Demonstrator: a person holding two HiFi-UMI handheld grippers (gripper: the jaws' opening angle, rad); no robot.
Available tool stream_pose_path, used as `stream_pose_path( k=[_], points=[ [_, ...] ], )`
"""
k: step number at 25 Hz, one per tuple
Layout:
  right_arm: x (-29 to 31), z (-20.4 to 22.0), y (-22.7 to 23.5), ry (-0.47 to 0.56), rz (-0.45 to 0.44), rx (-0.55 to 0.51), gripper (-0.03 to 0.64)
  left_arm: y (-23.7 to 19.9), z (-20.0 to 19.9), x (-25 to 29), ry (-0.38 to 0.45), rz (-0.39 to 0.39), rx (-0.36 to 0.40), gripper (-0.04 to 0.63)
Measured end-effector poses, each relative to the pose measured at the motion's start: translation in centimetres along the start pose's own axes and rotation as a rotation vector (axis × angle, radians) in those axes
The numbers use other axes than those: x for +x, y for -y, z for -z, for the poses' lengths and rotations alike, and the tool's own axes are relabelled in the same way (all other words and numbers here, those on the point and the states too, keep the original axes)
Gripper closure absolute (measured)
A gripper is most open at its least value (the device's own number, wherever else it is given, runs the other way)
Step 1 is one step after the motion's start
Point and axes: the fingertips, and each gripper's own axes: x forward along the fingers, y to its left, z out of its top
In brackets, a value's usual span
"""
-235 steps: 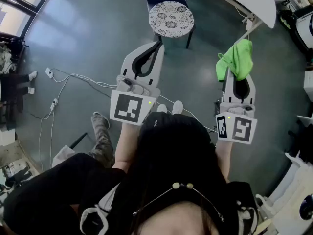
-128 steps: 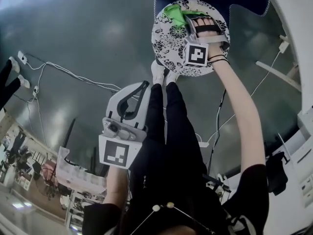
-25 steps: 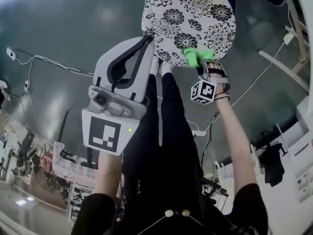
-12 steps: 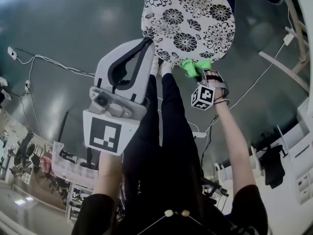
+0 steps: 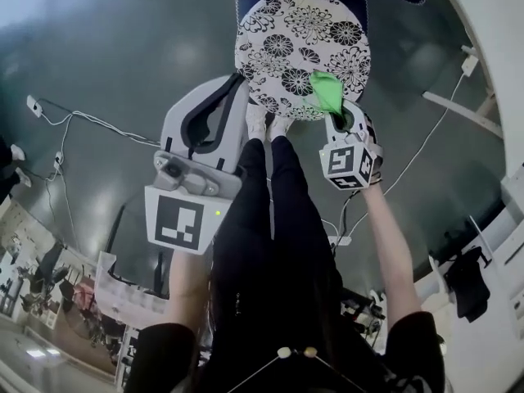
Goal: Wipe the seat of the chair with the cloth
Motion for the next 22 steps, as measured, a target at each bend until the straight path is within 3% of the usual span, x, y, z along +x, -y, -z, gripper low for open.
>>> stream_pose_path(
  k=[6, 12, 17, 22],
  points=[
    [-10.0, -8.2, 4.7, 0.209, 0.085, 0.229, 0.565, 2.2, -7.0, -2.1, 0.023, 0.011, 0.032, 0.591],
    [-21.2, -14.1, 8.2, 0.367, 0.217, 0.279, 0.565, 3.6, -12.9, -5.4, -0.004, 0.002, 0.060, 0.591],
    [-31.9, -18.2, 12.1, 0.556, 0.328, 0.381, 0.565, 3.8, -19.8, -8.9, 0.081, -0.030, 0.133, 0.591],
    [-41.1, -19.1, 15.0, 0.668, 0.453, 0.437, 0.565, 3.6, -24.2, -12.2, 0.148, -0.081, 0.140, 0.591]
  ],
)
